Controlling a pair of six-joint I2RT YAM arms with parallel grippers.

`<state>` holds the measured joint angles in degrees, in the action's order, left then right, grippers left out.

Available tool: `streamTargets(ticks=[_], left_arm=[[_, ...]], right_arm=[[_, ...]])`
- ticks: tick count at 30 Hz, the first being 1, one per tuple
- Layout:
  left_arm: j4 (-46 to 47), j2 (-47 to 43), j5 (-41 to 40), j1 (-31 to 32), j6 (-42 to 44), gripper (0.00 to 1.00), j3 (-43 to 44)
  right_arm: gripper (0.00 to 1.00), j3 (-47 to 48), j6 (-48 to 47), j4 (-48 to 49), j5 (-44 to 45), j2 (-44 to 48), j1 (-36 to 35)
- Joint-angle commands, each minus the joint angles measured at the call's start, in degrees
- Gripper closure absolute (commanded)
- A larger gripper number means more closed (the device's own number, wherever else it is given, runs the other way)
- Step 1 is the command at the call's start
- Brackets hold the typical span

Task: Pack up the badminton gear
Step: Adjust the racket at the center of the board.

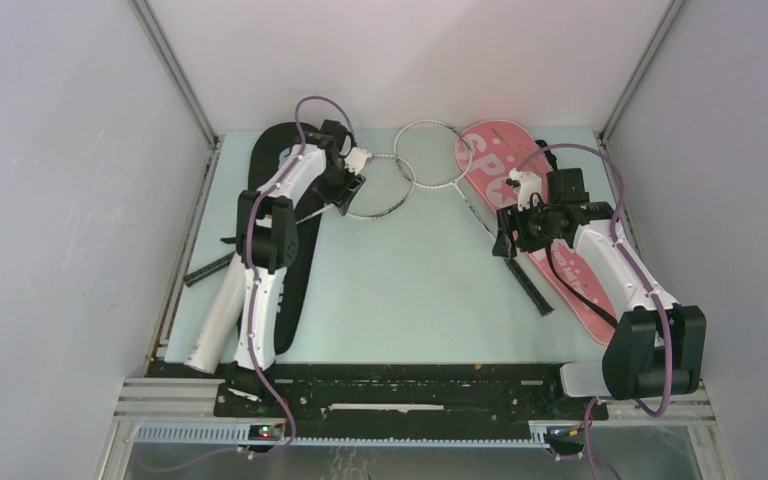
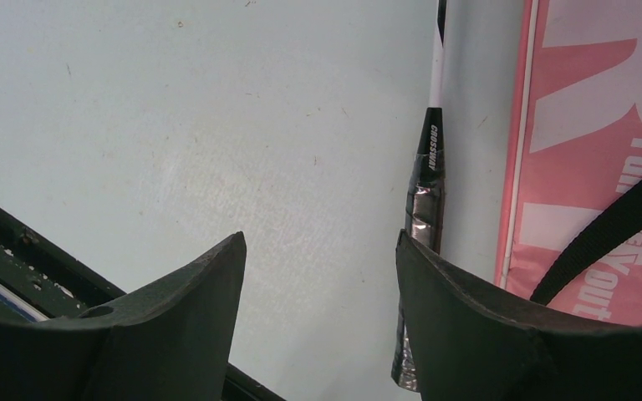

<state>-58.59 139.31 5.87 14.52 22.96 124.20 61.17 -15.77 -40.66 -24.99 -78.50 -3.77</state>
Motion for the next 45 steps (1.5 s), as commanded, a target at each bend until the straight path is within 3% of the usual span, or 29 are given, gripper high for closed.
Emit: streamTargets(ticks=[1, 5, 12, 17, 20, 26, 30, 36, 45], left_arm=[[-4.6, 3.2, -1.2, 0.1, -0.8, 0.41, 5.1], [-11.0, 5.9, -1.8, 1.6, 2.8, 0.37, 9.3], [-9.8, 0.4, 0.4, 1.9, 4.1, 0.38, -0.4], [-3.8, -4.8, 3.3, 2.5, 2.9, 0.61, -10.9], [-0.3, -6.1, 1.0, 3.1, 1.4, 0.77, -12.9], [4.0, -11.8, 0.0, 3.1, 1.9, 0.99, -14.2], [4.9, -14.9, -1.4, 3.1, 2.7, 1.0, -10.7], [0.7, -11.2, 2.0, 3.3, -3.1, 1.0, 4.8], [8.2, -9.8, 5.3, 3.5, -16.7, 1.0, 12.3]], right_arm=[[0.26, -0.2, -0.7, 0.1, -1.0, 1.4, 0.3], [0.26, -0.2, -0.9, -0.3, -1.1, 1.6, 0.6], [0.26, -0.2, -0.8, -0.2, -1.5, 1.7, 0.9], [0.26, -0.2, -0.7, 0.0, -1.8, 1.7, 0.9], [0.26, -0.2, -0.7, 0.0, -1.9, 1.6, 0.9], [0.26, -0.2, -0.6, -0.4, -2.2, 1.7, 1.3], [0.26, -0.2, -0.7, -0.3, -2.7, 0.9, 1.3], [0.23, -0.2, -2.8, 1.2, -0.6, -1.7, 0.1], [0.22, 1.1, -5.0, 3.9, 13.3, -9.3, -3.3]])
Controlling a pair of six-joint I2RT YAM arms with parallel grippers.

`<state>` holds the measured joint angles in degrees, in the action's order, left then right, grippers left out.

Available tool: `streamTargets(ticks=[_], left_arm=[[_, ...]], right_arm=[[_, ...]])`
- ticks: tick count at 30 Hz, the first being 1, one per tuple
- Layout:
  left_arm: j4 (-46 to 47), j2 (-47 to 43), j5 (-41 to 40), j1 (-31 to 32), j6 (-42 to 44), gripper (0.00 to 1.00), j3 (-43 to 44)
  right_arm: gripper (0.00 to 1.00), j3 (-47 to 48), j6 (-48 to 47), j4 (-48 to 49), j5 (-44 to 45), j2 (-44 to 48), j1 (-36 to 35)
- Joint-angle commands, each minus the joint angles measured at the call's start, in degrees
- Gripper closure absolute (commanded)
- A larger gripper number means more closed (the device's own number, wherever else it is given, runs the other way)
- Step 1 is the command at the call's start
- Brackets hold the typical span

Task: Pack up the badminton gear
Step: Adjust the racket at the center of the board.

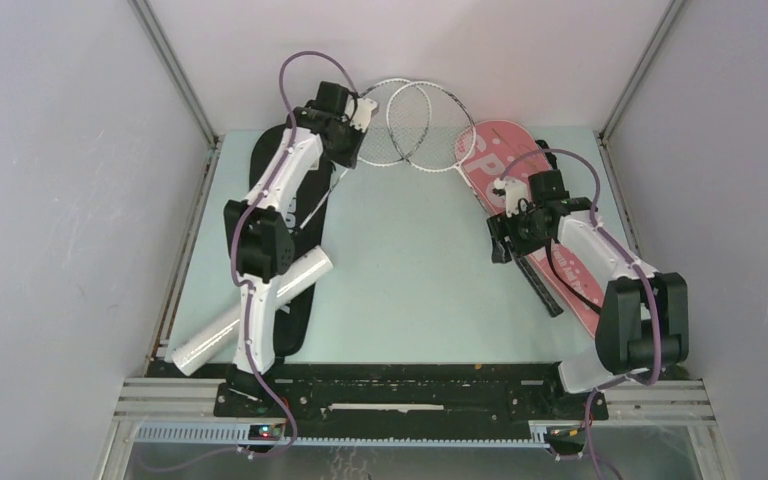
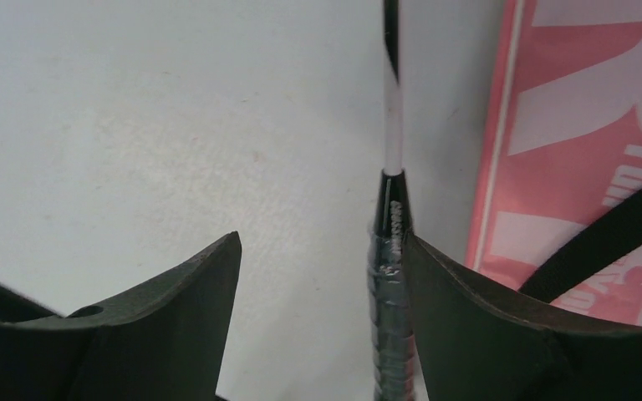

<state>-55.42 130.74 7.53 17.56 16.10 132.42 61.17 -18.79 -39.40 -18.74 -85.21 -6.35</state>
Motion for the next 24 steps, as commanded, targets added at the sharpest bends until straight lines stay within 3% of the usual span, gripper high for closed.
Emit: streamTargets(ticks=[1, 9, 14, 24], left_arm=[[6.4, -1.2, 4.7, 0.5, -12.4, 1.0, 4.6], [14.6, -0.6, 12.4, 2.2, -32.1, 1.0, 0.9], [20.3, -1.2, 11.9, 5.8, -38.3, 1.0, -5.8], [27.1, 3.8, 7.7, 12.2, -45.4, 1.0, -10.2]], right_arm=[[0.22, 1.3, -2.1, 3.0, 8.2, -3.4, -0.7], [0.27, 2.4, -2.4, 4.6, 13.9, -9.6, -0.9], [0.32, 4.7, -1.7, 4.0, 14.8, -12.0, -0.8], [0.42, 5.4, 0.7, 1.7, 12.5, -12.0, -0.8]])
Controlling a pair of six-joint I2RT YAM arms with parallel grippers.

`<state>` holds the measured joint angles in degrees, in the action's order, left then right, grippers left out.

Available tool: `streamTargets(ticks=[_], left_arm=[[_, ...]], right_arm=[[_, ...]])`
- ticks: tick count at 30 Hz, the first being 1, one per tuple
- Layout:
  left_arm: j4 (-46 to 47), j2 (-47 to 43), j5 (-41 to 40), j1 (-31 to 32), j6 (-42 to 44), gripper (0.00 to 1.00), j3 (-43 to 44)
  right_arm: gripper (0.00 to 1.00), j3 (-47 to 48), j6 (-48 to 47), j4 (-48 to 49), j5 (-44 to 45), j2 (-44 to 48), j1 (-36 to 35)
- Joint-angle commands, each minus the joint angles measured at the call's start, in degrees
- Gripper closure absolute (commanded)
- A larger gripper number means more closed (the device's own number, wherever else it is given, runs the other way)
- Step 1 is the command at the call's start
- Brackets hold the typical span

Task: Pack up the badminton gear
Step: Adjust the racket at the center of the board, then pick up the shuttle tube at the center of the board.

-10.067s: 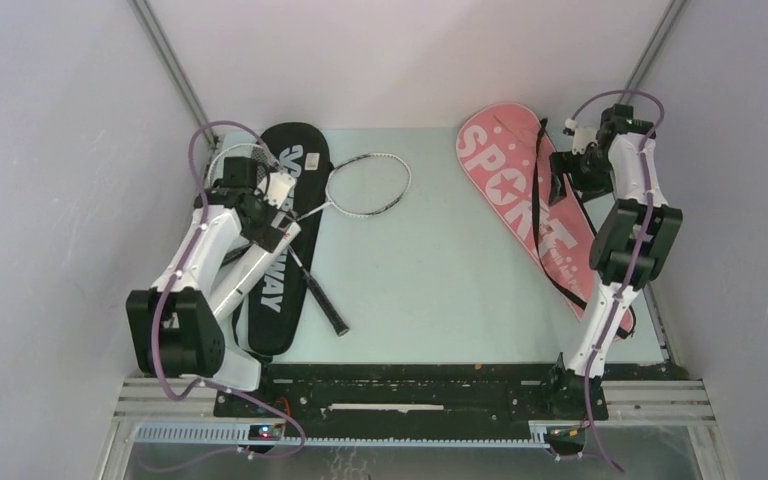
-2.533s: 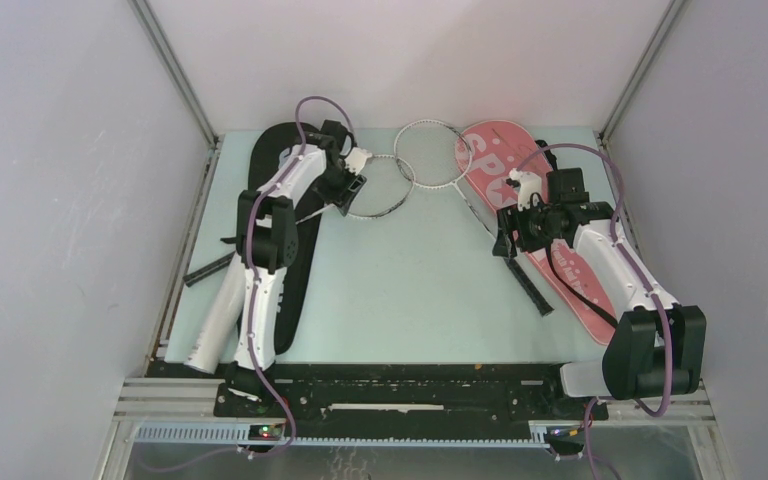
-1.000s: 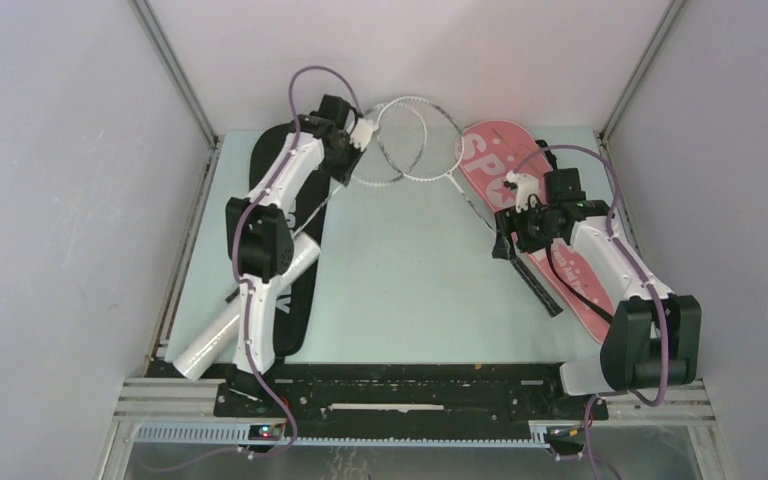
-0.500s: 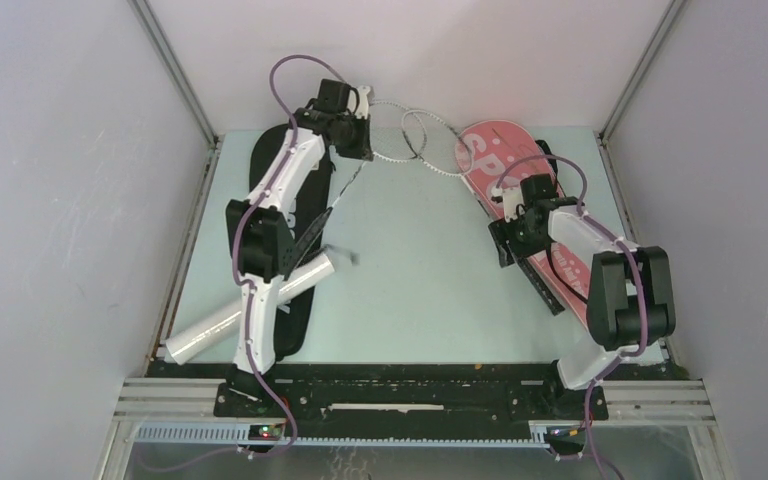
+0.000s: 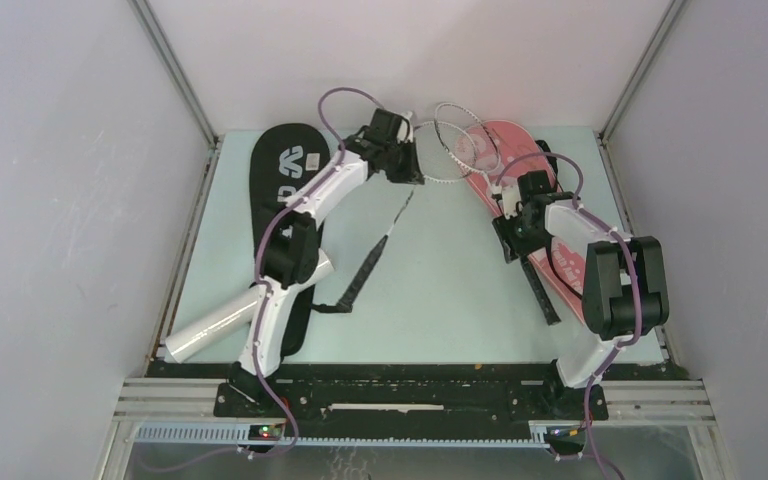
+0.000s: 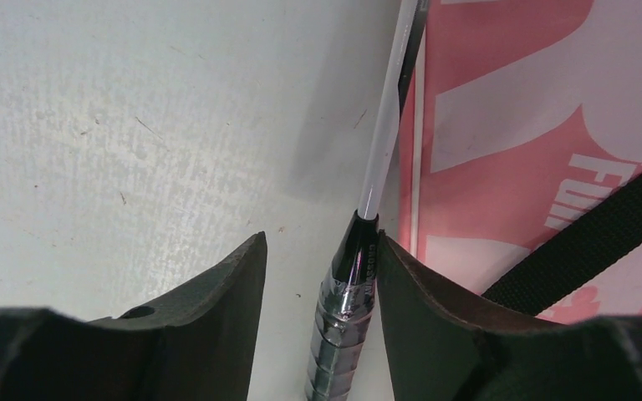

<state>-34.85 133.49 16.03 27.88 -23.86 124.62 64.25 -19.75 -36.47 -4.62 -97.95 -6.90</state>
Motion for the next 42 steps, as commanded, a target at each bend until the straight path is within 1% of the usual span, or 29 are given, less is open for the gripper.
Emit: streamTargets(ticks=[1, 5, 7, 11, 14, 16, 17, 21, 23, 24, 25, 27, 29, 30, 31, 33, 36, 38, 39, 42], left_arm=[[7.1, 1.7, -0.9, 2.8, -5.8, 1.0, -2.3], [9.0, 4.6, -1.1, 5.7, -6.0, 1.0, -1.0], [10.1, 6.5, 0.4, 6.7, -6.6, 1.0, 0.0], [13.5, 9.8, 3.5, 7.1, -9.9, 0.95, 0.1], [13.8, 10.8, 4.6, 7.1, -9.2, 0.89, 0.4], [12.6, 10.3, 5.4, 7.0, -6.6, 0.8, 0.9], [11.6, 9.8, 5.9, 6.8, -5.1, 0.74, 1.2], [5.4, 5.0, 6.5, 5.2, 3.5, 0.41, 0.9], [1.1, 0.9, 5.7, 4.1, 9.8, 0.27, -0.5], [-0.9, -1.7, 5.1, 3.5, 12.9, 0.22, -1.8], [-3.1, -4.3, 4.3, 2.8, 16.5, 0.19, -3.6], [-7.4, -10.3, 2.5, 1.2, 24.3, 0.15, -8.0], [-12.1, -16.3, -1.2, 0.2, 32.7, 0.13, -14.0], [-14.8, -19.2, -3.2, -0.2, 37.0, 0.08, -17.4], [-17.7, -22.5, -5.6, -0.5, 41.1, 0.02, -21.2], [-19.4, -29.0, -10.0, -1.6, 48.7, 0.0, -30.6], [-18.2, -37.7, -12.9, -3.5, 53.2, 0.0, -43.5], [-16.9, -41.3, -15.7, -3.9, 54.2, 0.0, -49.0], [-16.6, -42.6, -18.5, -4.0, 54.9, 0.0, -51.8], [-13.1, -45.6, -21.5, -4.5, 56.3, 0.0, -58.6]], right_arm=[[0.42, 2.6, 1.9, -1.8, -2.1, 0.8, -0.2], [0.42, 3.0, 2.6, -3.0, -4.0, 1.5, -0.2], [0.41, 3.0, 2.7, -3.5, -4.6, 1.7, -0.1], [0.39, 3.0, 2.9, -4.6, -5.4, 2.8, 0.0], [0.39, 3.0, 2.7, -5.4, -6.3, 4.3, 0.2], [0.38, 3.0, 2.4, -5.9, -7.6, 5.6, 0.6], [0.38, 3.0, 2.3, -6.0, -8.2, 6.3, 0.7], [0.37, 3.0, 1.6, -5.9, -10.7, 9.8, 0.8], [0.35, 3.0, 1.3, -5.4, -12.1, 11.8, 0.5], [0.34, 3.0, 1.2, -5.2, -12.6, 12.8, 0.3], [0.33, 3.0, 0.9, -5.0, -13.1, 13.7, 0.0], [0.3, 3.0, 0.3, -4.4, -14.5, 15.4, -0.9], [0.26, 3.3, -0.4, -3.7, -15.7, 16.7, -2.3], [0.24, 3.6, -0.7, -3.5, -16.0, 17.0, -3.3], [0.23, 4.2, -1.0, -3.4, -16.2, 17.2, -4.8], [0.2, 4.8, -1.3, -3.0, -16.5, 17.1, -7.2], [0.2, 5.1, -1.3, -2.2, -16.4, 16.4, -10.5], [0.2, 5.2, -1.3, -1.9, -16.2, 15.5, -12.2], [0.2, 5.2, -1.1, -2.1, -16.2, 14.8, -12.7], [0.2, 4.9, -1.3, -2.8, -16.6, 14.0, -12.8]])
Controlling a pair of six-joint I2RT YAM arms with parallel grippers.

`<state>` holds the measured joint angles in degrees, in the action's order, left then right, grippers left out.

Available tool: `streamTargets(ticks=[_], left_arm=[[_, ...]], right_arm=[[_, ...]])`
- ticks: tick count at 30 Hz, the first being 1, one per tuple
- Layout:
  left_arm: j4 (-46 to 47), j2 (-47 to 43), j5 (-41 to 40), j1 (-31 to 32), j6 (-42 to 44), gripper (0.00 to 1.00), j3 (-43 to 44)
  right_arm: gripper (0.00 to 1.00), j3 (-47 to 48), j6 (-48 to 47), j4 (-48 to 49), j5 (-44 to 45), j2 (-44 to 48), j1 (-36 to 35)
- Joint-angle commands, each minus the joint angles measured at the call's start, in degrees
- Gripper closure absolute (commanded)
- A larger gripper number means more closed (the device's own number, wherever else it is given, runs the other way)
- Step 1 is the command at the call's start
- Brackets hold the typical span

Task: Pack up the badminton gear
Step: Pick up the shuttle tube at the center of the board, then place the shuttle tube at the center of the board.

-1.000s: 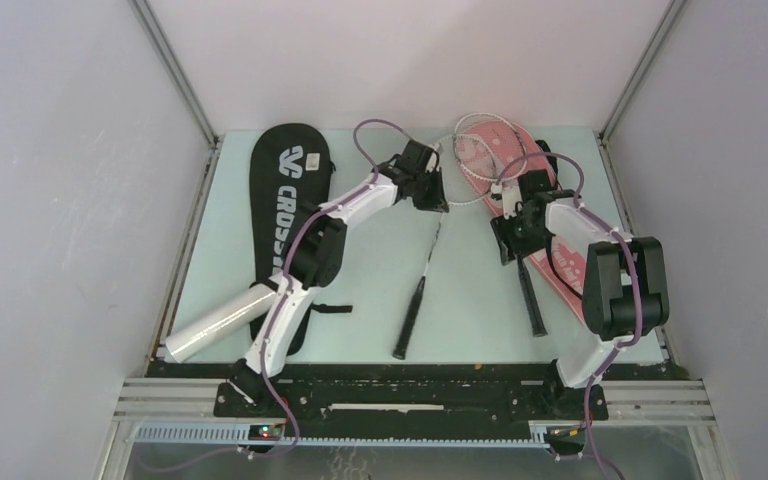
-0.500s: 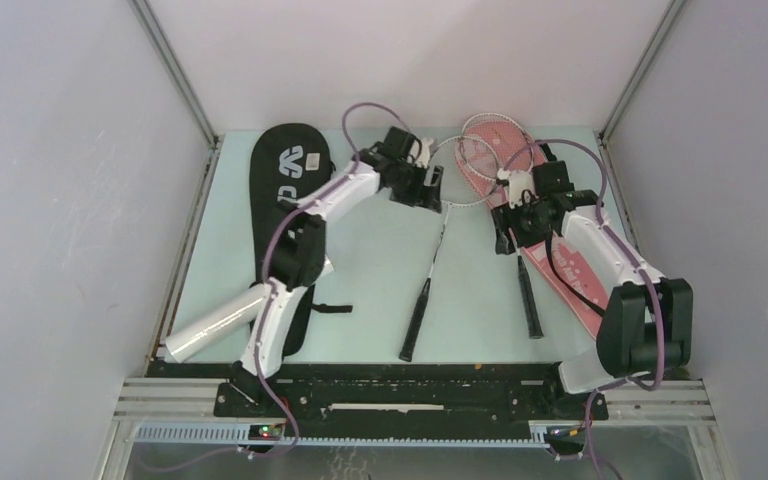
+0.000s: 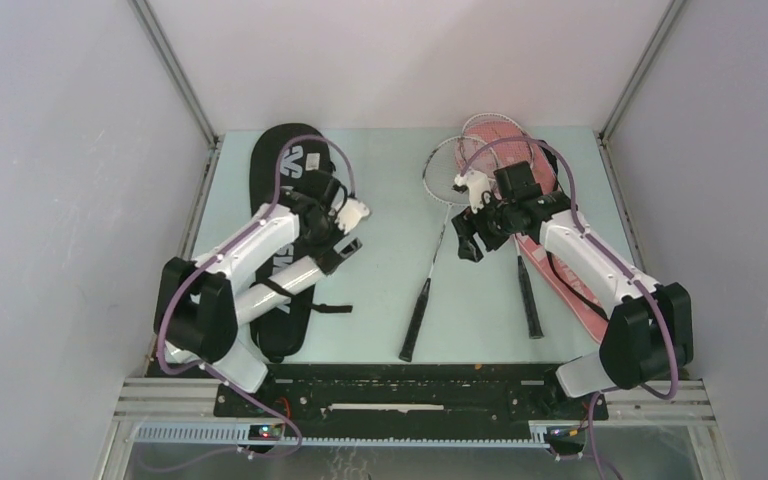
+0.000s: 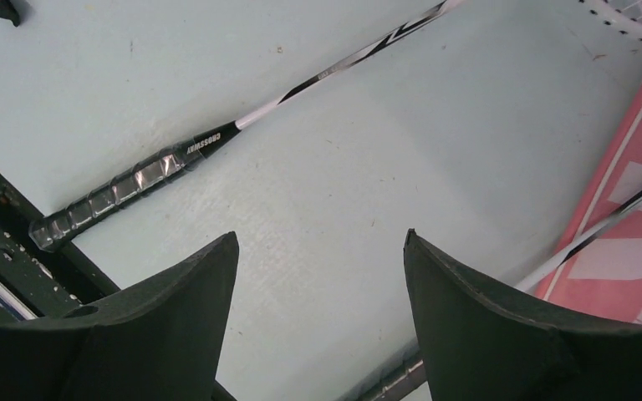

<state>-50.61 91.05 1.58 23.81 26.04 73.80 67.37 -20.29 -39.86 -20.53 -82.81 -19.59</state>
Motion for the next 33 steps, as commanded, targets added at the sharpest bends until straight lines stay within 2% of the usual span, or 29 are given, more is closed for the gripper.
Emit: streamTargets(ticks=[1, 7, 9, 10, 13, 20, 22, 27, 30, 33], left_arm=[[4.0, -3.7, -8.4, -0.5, 6.8, 0.0, -9.4], [8.3, -0.6, -9.6, -1.8, 6.3, 0.01, -13.9], [9.5, 0.7, -10.5, -3.3, 5.3, 0.16, -13.3], [9.9, 0.8, -10.0, -4.7, 4.5, 0.26, -12.6], [9.2, 0.8, -5.6, -12.0, 1.2, 0.48, -8.3], [7.5, 4.2, 7.2, -30.9, -7.2, 0.74, 4.7], [7.7, 7.1, 7.6, -34.7, -9.1, 0.76, 8.6], [5.7, 17.6, 3.0, -39.7, -10.3, 0.7, 19.4], [4.3, 22.4, 0.6, -40.7, -10.0, 0.62, 23.9], [3.4, 25.4, 1.0, -40.9, -9.9, 0.49, 26.1]], right_arm=[[0.2, 1.6, -0.7, 0.6, -0.8, -1.1, 0.1], [0.2, 1.0, -0.6, 0.5, -1.6, -0.9, 1.0], [0.21, 1.0, -0.5, 0.4, -1.7, -0.9, 1.2], [0.21, 1.1, -0.5, 0.4, -1.7, -0.8, 1.3], [0.21, 1.0, -0.4, 0.1, -1.8, -0.9, 1.2], [0.22, 1.1, -0.3, 0.1, -2.0, -1.1, 1.3], [0.22, 1.1, -0.4, -0.1, -2.1, -1.2, 1.3], [0.23, 0.7, -0.5, -0.1, -2.1, -1.2, 1.4], [0.22, 0.5, -0.5, -0.1, -2.1, -1.1, 1.4], [0.22, 0.4, -0.5, -0.1, -2.1, -1.2, 1.5]])
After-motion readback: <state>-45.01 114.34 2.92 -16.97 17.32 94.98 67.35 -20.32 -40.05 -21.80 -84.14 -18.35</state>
